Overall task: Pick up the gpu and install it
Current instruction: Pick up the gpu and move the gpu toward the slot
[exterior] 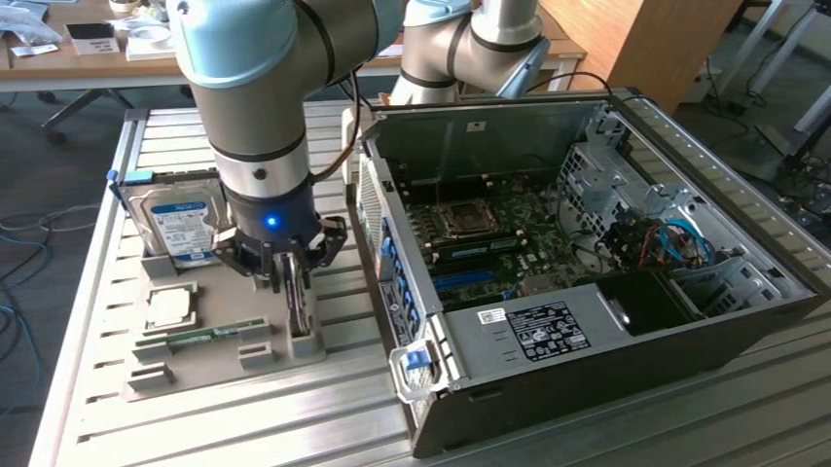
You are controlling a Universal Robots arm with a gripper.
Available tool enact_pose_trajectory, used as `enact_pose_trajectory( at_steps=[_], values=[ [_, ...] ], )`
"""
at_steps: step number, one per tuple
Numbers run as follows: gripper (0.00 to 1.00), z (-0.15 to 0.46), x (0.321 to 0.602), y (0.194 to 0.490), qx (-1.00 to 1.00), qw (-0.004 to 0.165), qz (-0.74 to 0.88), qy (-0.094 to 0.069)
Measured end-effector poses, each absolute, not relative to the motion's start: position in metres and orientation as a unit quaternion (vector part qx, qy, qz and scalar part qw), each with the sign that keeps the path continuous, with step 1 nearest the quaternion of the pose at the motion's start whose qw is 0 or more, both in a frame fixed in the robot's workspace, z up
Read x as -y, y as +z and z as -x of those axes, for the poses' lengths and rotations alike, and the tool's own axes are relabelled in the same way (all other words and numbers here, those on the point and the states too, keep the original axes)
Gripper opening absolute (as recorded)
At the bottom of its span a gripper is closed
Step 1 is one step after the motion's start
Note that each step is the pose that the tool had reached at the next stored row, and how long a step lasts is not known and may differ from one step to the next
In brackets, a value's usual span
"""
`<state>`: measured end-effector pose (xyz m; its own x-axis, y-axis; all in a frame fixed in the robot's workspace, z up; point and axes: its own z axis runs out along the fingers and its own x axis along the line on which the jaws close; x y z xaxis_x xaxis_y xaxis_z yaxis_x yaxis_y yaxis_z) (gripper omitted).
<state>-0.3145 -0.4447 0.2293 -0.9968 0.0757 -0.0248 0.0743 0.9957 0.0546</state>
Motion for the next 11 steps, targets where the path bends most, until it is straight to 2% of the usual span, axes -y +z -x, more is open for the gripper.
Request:
enact_pose_trajectory(
  at_steps=[11],
  values=[
    [0.42,0.3132,0.4448,0.2291,-0.999,0.013,-0.037,0.027]
  ],
)
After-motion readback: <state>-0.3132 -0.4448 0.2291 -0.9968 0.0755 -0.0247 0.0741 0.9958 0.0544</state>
